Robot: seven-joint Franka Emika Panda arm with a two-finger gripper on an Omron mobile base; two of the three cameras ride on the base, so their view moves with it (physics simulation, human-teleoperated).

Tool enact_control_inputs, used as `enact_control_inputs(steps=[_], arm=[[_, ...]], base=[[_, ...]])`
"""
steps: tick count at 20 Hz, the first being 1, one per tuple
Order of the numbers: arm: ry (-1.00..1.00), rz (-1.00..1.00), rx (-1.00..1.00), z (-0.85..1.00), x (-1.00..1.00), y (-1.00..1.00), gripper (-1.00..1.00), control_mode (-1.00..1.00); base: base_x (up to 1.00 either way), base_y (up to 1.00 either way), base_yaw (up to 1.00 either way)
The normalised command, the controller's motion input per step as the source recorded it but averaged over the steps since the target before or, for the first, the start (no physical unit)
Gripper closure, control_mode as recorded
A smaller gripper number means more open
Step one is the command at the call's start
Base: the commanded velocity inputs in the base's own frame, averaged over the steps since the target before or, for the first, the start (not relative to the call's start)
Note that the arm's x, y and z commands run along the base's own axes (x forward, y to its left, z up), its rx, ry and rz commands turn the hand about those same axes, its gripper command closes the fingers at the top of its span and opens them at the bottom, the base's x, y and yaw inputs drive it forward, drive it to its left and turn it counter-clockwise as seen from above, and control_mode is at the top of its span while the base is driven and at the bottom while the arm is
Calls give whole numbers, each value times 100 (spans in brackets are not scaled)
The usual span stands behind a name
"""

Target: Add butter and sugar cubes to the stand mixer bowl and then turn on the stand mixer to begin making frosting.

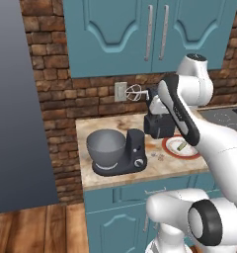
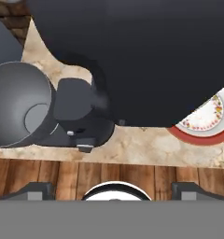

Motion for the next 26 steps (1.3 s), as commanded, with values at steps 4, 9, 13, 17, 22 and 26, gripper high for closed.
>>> enact_control_inputs(steps=[4, 9, 13, 17, 22, 26], arm=[[-4, 4, 16, -1, 1, -73, -100, -100], [-2, 17, 20, -17, 17, -70, -100, -100], [-6, 28, 17, -24, 30, -48, -100, -100], [-12, 32, 10, -27, 18, -18, -100, -100], [-25, 34, 10, -33, 0, -12, -100, -100], [-35, 37, 8, -38, -3, -22, -100, -100]], base=[[0, 0, 0], [0, 0, 0], [0, 0, 0], [0, 0, 0], [0, 0, 0], [0, 0, 0]])
